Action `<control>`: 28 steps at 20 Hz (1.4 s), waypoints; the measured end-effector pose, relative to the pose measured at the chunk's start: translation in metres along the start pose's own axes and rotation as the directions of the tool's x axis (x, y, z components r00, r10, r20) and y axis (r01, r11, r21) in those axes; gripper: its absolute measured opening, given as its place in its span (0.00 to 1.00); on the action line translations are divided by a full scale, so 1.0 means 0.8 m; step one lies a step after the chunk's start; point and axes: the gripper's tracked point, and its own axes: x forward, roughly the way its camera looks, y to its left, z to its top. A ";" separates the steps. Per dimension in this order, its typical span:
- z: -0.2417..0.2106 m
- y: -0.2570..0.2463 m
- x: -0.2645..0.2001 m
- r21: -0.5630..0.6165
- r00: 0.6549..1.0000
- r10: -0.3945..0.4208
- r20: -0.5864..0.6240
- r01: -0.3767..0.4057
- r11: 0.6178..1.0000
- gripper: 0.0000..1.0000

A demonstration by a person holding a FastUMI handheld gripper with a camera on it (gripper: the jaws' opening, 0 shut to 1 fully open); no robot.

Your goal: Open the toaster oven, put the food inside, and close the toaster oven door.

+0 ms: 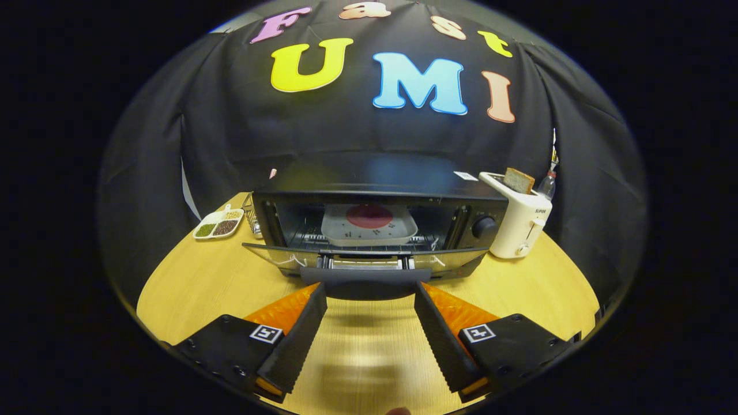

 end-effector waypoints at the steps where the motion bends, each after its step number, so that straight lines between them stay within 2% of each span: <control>1: 0.012 -0.001 -0.002 0.003 1.000 0.002 0.024 -0.002 1.000 0.97; 7: 0.065 0.000 -0.055 0.003 0.983 0.037 0.177 -0.038 0.999 0.97; 13: 0.088 -0.018 -0.153 -0.053 0.951 0.080 0.298 -0.068 0.996 0.97; 21: 0.085 -0.089 -0.288 -0.025 0.933 0.055 0.357 -0.049 0.998 0.97; 28: 0.099 -0.175 -0.359 -0.008 0.904 0.012 0.427 -0.010 1.000 0.97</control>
